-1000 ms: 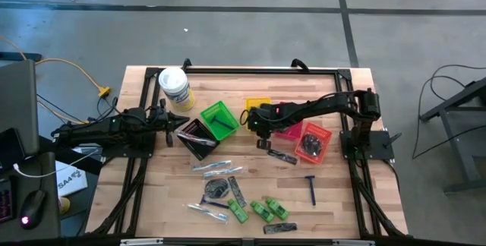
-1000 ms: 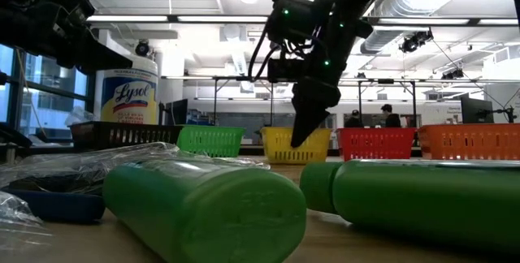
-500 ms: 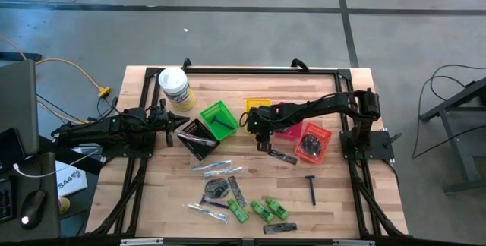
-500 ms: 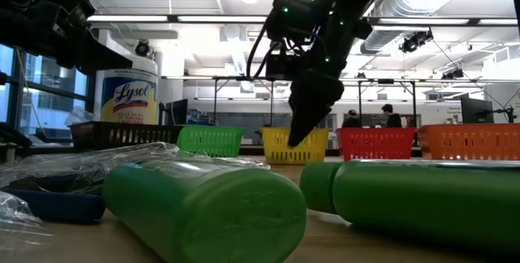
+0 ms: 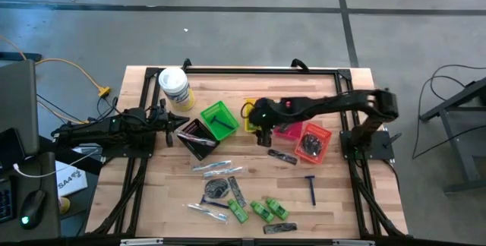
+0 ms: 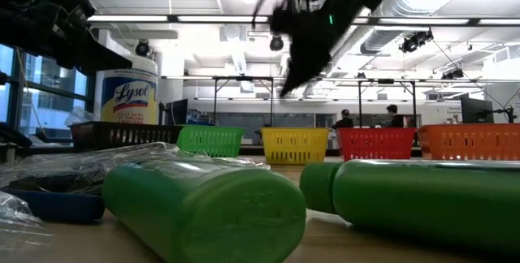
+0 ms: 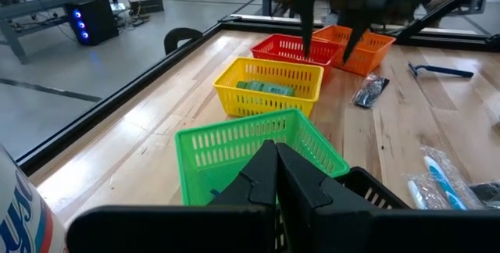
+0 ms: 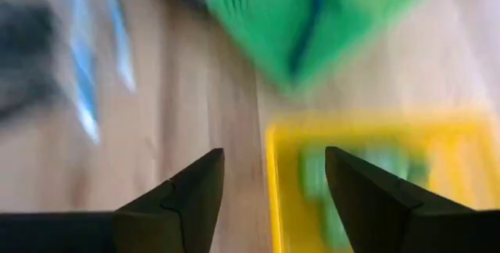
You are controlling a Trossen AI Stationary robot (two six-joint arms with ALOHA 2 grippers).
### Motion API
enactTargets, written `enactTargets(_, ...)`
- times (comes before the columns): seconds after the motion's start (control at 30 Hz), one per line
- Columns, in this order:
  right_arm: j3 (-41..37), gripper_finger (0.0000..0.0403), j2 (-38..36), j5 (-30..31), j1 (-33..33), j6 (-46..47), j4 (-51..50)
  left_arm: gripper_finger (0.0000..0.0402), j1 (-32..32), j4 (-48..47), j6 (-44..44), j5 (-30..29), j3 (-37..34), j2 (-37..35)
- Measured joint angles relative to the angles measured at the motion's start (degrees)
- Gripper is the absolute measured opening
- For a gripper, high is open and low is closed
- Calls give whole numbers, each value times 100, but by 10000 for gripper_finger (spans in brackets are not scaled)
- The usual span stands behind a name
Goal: Pick & Place Travel size toiletries
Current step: Put the left blue shaver into the green bin
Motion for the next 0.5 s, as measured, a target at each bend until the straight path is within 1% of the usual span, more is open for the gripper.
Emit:
enactTargets(0.1, -221, 201, -615, -320, 91, -207, 761, 0, -1, -13, -2, 0, 0, 0)
enactTargets(0.2, -705, 180, -1328, -569, 172, -352, 1855, 0, -1, -83, -2, 13, 0, 1)
enactTargets(0.27, -1140, 163, -1847, -677, 165, -320, 2302, 0, 0, -138, -2, 13, 0, 0)
enactTargets(0.33, -1629, 145, -2465, -637, 142, -217, 2757, 0, -2, -188, -1, 13, 0, 1)
enactTargets(0.5, -3107, 98, -4187, -640, 143, 113, 3426, 0, 0, -256, -1, 6, 0, 2)
